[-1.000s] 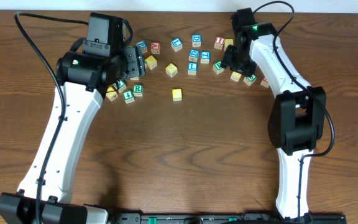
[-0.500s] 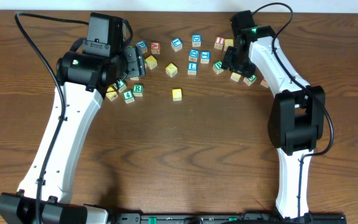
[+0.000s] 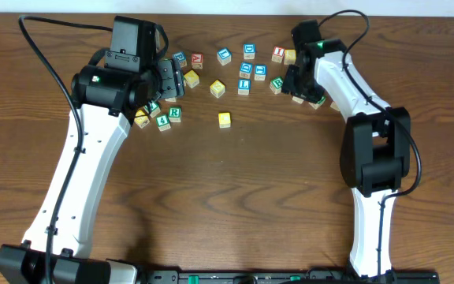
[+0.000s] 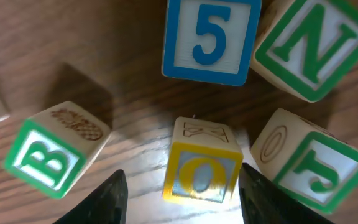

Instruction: Spell out CORL

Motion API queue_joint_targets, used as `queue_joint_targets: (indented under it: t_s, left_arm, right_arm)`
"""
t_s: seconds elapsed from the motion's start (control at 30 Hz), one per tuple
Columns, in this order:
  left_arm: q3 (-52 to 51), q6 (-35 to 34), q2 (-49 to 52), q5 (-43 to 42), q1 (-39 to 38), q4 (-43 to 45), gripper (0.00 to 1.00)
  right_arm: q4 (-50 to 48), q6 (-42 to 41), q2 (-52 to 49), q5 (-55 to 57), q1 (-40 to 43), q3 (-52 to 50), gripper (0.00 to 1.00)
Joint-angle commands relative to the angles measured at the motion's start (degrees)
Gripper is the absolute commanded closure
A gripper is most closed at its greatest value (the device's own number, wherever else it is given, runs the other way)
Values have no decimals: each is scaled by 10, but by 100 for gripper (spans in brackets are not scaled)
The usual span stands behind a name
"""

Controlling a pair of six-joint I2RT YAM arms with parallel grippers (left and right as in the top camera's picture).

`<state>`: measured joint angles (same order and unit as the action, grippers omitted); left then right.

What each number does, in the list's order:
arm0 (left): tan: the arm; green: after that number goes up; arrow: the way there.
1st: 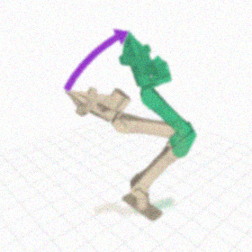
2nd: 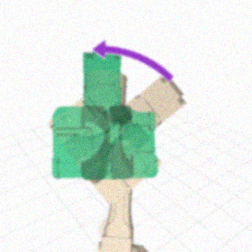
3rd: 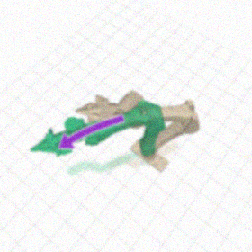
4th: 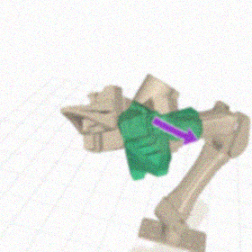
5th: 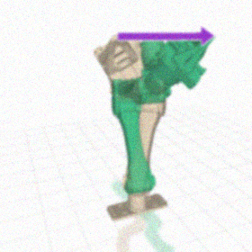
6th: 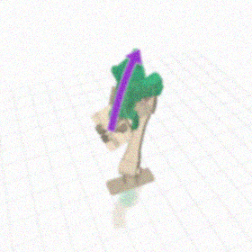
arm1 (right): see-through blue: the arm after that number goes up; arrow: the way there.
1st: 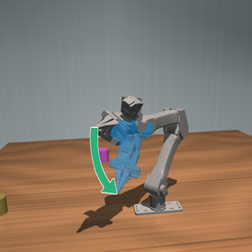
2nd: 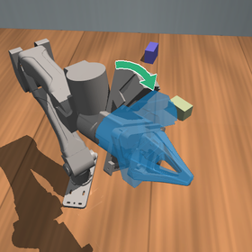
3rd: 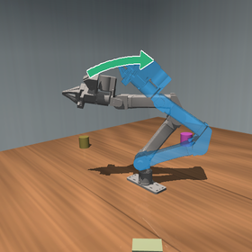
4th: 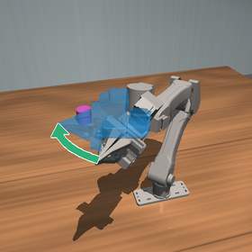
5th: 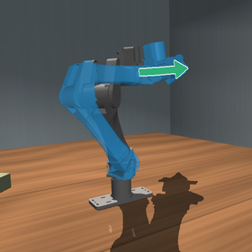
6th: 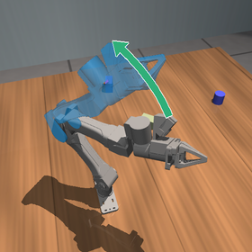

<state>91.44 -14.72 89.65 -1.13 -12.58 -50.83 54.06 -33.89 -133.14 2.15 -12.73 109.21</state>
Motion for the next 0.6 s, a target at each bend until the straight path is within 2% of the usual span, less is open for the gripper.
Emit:
queue_joint_targets:
  t_s: [0.0,0.2,0.47,0.57]
  left_arm:
    - [7,9,-6,7,0,-2,25]
    - [7,9,-6,7,0,-2,25]
    - [7,8,-6,7,0,-2,24]
    - [7,7,-6,7,0,-2,24]
  right_arm:
    - [-13,1,-11,9,4,-18,48]
    - [-36,14,-11,19,7,-22,50]
    - [-40,26,-11,28,7,-22,67]
    - [-39,40,-10,26,6,-22,67]
